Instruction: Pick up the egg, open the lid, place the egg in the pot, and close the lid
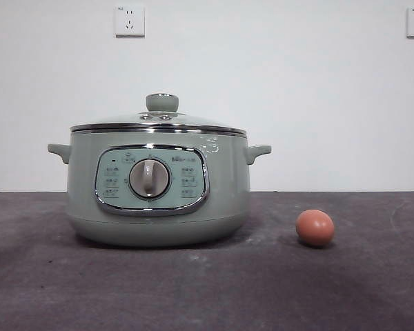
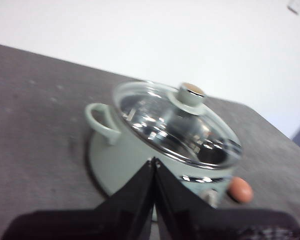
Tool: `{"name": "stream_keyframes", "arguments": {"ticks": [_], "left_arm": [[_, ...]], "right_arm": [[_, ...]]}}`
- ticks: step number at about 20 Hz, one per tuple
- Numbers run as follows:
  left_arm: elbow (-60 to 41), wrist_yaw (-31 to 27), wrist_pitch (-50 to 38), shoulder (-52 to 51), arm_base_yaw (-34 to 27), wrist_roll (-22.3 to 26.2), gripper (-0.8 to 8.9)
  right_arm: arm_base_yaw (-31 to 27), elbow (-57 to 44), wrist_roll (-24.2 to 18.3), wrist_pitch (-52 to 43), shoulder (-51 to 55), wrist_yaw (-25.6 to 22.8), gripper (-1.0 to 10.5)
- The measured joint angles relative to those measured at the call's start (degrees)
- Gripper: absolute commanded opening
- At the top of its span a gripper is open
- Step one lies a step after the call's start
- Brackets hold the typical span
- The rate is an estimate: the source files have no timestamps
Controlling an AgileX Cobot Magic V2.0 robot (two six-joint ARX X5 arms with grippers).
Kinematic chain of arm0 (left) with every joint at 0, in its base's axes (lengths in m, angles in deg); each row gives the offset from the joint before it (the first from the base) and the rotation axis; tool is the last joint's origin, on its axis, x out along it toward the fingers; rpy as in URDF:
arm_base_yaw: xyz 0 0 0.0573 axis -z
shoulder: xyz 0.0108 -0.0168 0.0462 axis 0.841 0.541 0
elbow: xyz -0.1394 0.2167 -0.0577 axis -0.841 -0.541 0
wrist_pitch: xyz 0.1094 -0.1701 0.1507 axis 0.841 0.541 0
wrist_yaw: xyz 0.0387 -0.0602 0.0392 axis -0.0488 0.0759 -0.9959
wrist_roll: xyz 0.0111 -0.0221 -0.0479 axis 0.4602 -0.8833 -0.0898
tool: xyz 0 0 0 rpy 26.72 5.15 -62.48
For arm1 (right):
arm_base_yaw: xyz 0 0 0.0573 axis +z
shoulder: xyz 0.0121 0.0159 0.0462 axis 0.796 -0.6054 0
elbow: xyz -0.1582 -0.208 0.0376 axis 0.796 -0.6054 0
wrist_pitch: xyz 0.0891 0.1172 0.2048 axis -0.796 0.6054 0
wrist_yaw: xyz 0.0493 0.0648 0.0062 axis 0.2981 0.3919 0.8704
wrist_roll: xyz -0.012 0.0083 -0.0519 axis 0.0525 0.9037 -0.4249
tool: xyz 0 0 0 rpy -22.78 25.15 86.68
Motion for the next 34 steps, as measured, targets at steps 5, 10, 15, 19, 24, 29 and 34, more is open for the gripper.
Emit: {"name": "stream_keyframes", "arguments": {"ticks": [5, 10, 15, 19, 24, 29, 34], "left_arm": [[9.0, 6.8, 9.0, 7.0, 0.0, 5.5, -0.07], [17.7, 12.0, 19.3, 14.3, 0.0, 13.0, -0.07], [24.6, 14.0, 29.0, 19.8, 0.0, 19.3, -0.07], [29.4, 14.7, 38.6, 23.3, 0.0, 24.8, -0.07], [29.9, 14.6, 42.0, 23.8, 0.0, 28.3, 0.17], [29.9, 13.3, 41.4, 23.8, 0.0, 27.9, 6.91], [29.9, 12.9, 41.3, 23.8, 0.0, 27.8, 6.91]], "right_arm": [[0.0, 13.2, -7.1, 12.9, -10.0, 5.5, -0.1], [0.0, 25.4, -16.3, 27.6, -20.1, 9.5, -0.1], [0.0, 33.7, -23.2, 40.0, -27.6, 9.7, -0.1], [0.5, 37.6, -25.9, 47.1, -31.8, 9.7, -0.1], [1.1, 37.7, -26.9, 48.7, -32.7, 9.7, 0.1], [1.1, 37.7, -26.0, 48.7, -32.7, 9.7, 6.2], [1.1, 37.7, -25.1, 48.7, -32.8, 9.7, 6.3]]}}
